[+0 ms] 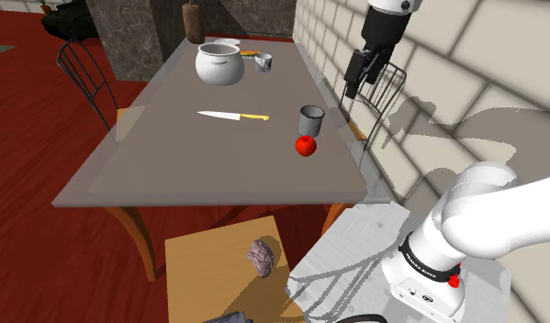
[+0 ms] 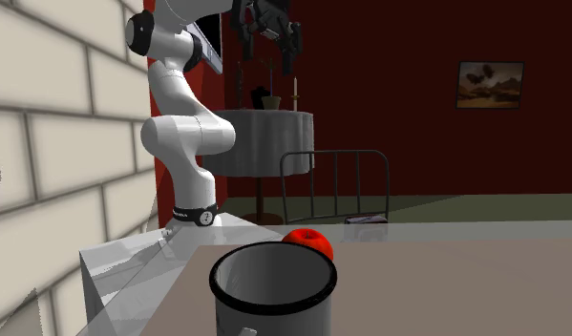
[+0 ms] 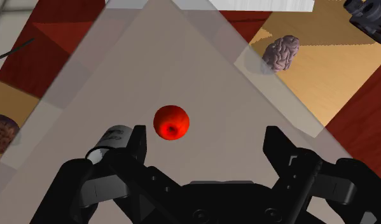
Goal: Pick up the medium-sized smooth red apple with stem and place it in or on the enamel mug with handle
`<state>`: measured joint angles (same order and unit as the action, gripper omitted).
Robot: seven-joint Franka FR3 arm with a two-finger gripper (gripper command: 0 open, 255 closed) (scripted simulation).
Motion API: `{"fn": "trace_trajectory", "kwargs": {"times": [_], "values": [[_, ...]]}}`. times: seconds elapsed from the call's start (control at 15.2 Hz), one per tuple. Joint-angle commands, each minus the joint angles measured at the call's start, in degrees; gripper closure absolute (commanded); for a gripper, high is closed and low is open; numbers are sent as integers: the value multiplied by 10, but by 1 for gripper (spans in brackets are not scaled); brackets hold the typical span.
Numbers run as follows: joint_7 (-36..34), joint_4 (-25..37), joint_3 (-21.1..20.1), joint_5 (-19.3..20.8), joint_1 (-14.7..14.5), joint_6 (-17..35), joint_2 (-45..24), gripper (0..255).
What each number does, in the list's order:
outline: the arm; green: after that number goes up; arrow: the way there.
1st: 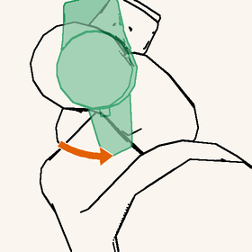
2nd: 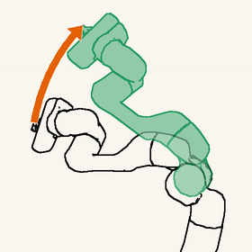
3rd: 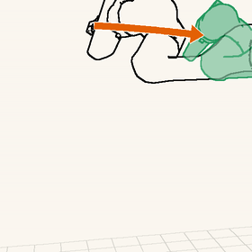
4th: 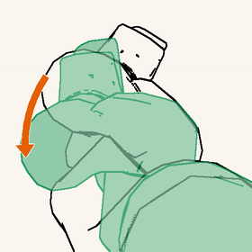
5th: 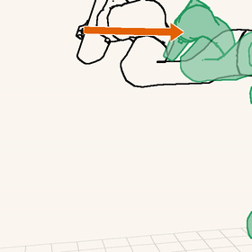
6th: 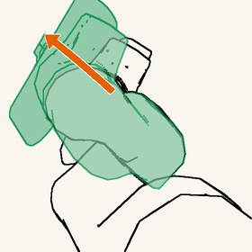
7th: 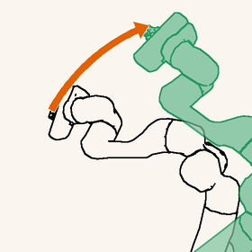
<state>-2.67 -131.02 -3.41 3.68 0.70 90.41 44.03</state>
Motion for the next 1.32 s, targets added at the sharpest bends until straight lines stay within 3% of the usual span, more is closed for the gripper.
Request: {"fn": "trace_trajectory", "kwargs": {"times": [0.0,0.59,1.25], "values": [[0,0,0,0,0,0,0,0],[179,-43,101,11,-21,125,-120,0],[388,-9,183,-27,-48,238,-328,0]]}}
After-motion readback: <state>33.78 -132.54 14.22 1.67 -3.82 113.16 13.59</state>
